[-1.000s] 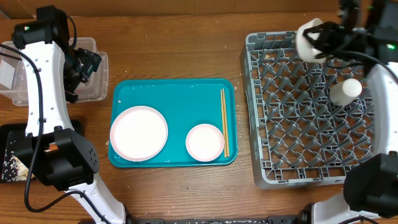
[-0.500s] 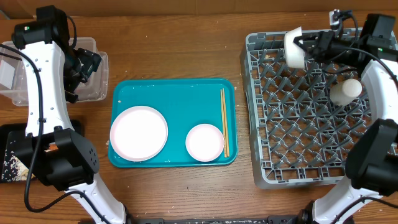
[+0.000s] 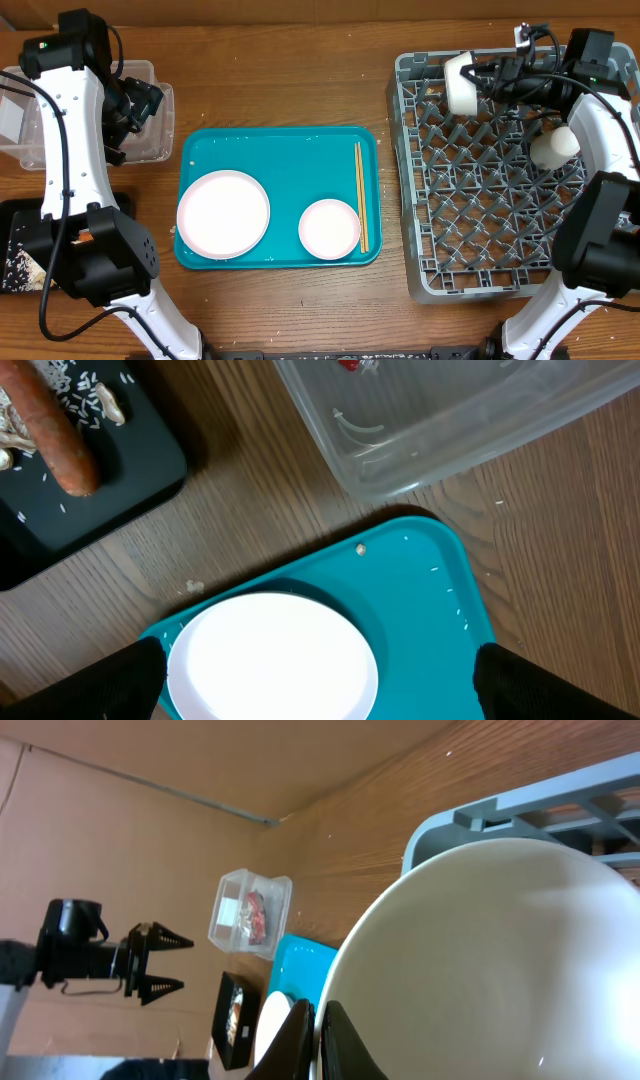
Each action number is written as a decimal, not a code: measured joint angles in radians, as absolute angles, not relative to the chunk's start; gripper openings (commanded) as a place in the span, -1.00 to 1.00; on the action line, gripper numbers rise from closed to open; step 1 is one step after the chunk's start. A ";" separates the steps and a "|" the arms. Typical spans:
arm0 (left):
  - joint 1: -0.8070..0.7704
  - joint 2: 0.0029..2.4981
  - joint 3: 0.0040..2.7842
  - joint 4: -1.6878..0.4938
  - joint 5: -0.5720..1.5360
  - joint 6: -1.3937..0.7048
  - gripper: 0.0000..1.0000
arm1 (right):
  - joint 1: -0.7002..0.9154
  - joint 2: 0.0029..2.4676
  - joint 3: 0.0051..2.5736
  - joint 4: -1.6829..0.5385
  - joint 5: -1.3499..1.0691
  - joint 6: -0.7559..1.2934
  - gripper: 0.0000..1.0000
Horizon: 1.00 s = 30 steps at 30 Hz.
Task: Sort waste into correct bins and load items into the dishwasher
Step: 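Tilt the bowl down into the rack and release it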
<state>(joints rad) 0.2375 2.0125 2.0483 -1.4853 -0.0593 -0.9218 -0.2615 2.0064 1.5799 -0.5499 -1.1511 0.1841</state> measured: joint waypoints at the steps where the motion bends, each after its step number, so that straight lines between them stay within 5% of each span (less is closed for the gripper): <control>1: 0.237 2.012 2.048 -1.485 -0.059 -0.922 1.00 | -0.262 2.006 1.580 -0.546 -1.145 0.196 -0.92; 23: 0.237 2.012 2.048 -1.485 -0.059 -0.922 1.00 | -0.298 2.006 1.581 -0.575 -1.069 0.244 -0.93; 30: 0.237 2.012 2.048 -1.486 -0.060 -0.922 1.00 | -0.307 2.009 1.576 -0.427 -1.195 0.324 -0.92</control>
